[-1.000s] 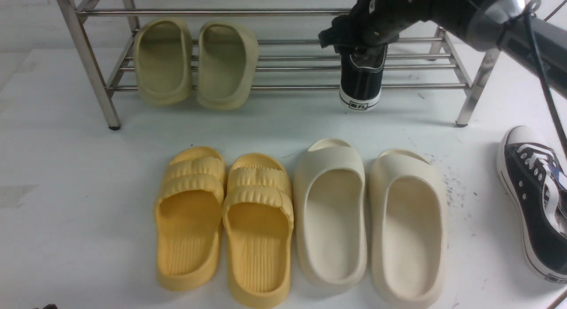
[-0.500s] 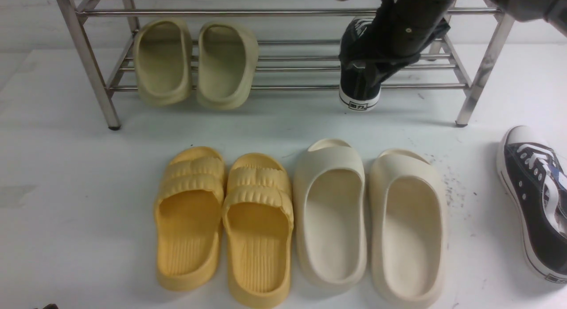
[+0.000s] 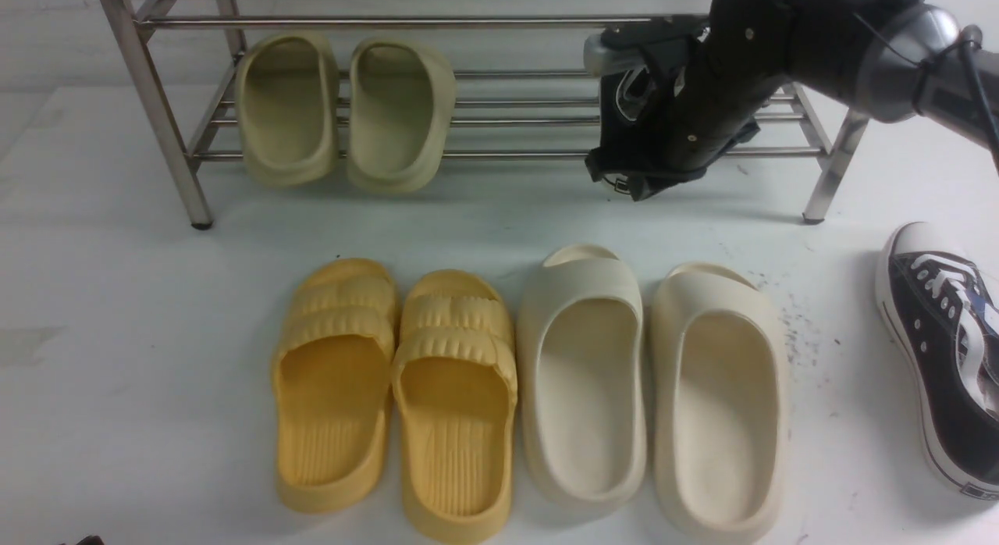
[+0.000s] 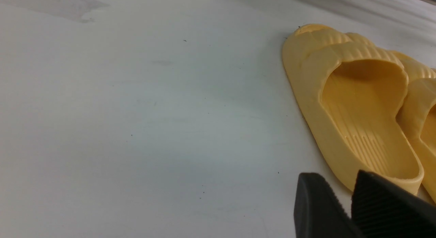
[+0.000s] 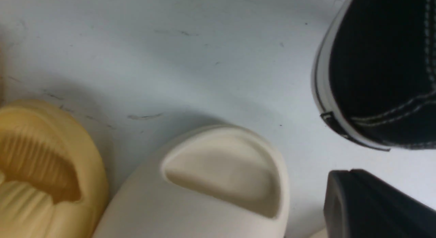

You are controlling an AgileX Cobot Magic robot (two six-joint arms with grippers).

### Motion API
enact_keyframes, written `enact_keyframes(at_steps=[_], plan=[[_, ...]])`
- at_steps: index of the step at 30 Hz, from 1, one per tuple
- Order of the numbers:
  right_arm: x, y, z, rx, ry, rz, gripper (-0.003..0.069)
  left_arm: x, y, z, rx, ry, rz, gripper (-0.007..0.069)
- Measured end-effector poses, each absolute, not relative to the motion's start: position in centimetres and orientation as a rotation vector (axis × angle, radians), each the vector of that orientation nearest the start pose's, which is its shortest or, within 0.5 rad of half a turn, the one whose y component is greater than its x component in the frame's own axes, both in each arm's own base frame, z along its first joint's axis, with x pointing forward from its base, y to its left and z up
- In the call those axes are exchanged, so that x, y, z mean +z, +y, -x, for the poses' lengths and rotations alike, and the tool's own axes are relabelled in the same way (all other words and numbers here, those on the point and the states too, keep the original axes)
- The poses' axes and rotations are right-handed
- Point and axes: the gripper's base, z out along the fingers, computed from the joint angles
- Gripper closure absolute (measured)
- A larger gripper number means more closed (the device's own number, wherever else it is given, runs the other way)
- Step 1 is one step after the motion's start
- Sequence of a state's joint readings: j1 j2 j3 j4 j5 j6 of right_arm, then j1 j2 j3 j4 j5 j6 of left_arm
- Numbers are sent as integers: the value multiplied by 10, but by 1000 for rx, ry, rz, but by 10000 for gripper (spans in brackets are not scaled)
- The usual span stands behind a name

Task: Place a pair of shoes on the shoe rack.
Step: Use the right arm to put a shoe into the shoe rack

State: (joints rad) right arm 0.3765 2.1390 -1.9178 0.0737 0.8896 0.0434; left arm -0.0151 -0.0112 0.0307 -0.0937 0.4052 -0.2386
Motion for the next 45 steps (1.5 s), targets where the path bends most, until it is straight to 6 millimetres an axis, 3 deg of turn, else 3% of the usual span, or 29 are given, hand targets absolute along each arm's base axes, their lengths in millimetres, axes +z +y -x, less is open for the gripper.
enact_keyframes(at_steps=[8,13,20,28,45], plan=[[243,161,-459,251,2593,298,622,167,-4,-52,-265,1896,271,436],[240,173,-447,341,2690,314,622,167,-4,-52,-265,1896,271,428],[234,192,-457,395,2559,311,621,167,-4,-52,-265,1896,271,425],[224,188,-465,391,2540,272,620,167,-4,-52,-265,1896,271,417],[227,178,-467,299,2537,303,620,167,-4,-52,-265,1896,271,407]])
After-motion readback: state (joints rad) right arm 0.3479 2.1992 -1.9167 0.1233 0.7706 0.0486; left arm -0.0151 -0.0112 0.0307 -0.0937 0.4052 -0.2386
